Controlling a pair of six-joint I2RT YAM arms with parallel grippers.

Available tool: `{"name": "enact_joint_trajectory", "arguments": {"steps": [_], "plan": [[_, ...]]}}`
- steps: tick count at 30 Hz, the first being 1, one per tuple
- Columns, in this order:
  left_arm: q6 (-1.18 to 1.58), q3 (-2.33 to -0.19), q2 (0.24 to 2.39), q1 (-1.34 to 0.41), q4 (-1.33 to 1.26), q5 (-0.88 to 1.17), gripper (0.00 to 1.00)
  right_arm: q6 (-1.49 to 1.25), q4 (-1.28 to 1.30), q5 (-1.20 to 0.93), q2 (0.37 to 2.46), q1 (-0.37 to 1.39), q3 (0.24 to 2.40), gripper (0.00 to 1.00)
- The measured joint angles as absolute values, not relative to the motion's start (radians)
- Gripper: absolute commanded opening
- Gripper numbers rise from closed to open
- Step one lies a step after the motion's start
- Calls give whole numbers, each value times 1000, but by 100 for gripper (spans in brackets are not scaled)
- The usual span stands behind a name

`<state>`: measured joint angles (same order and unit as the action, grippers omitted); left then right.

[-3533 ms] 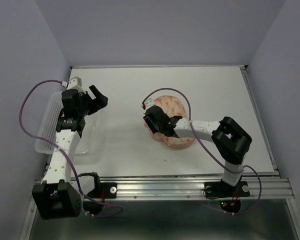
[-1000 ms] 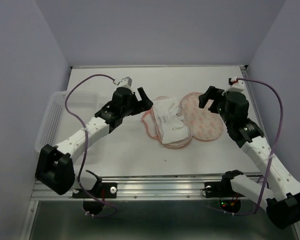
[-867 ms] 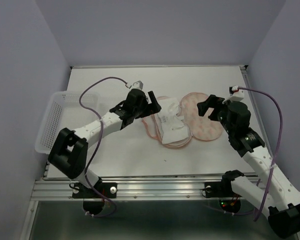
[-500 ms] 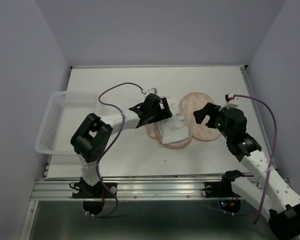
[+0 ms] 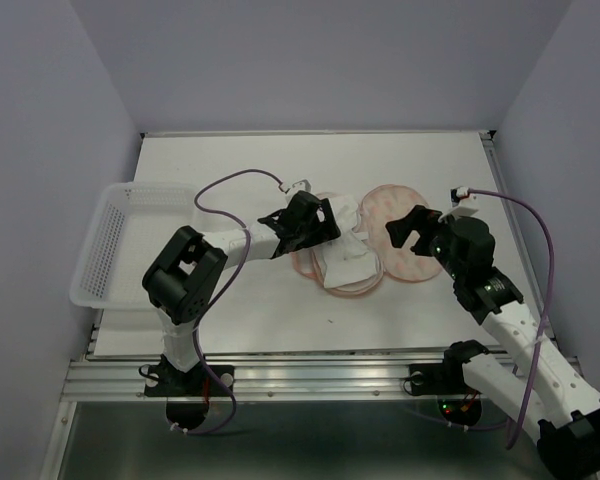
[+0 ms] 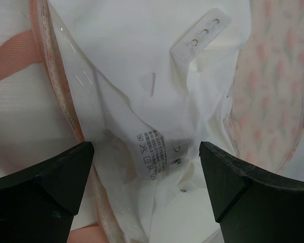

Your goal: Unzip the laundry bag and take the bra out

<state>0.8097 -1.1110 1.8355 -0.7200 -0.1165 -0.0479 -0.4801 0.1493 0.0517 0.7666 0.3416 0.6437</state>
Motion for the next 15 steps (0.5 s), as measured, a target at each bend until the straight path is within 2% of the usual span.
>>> {"name": "enact_joint_trajectory", "arguments": {"steps": [15], "plan": [[794,-1115,1835,-720,-81,-99,98,-478,149,39,773,342,638,100]]}}
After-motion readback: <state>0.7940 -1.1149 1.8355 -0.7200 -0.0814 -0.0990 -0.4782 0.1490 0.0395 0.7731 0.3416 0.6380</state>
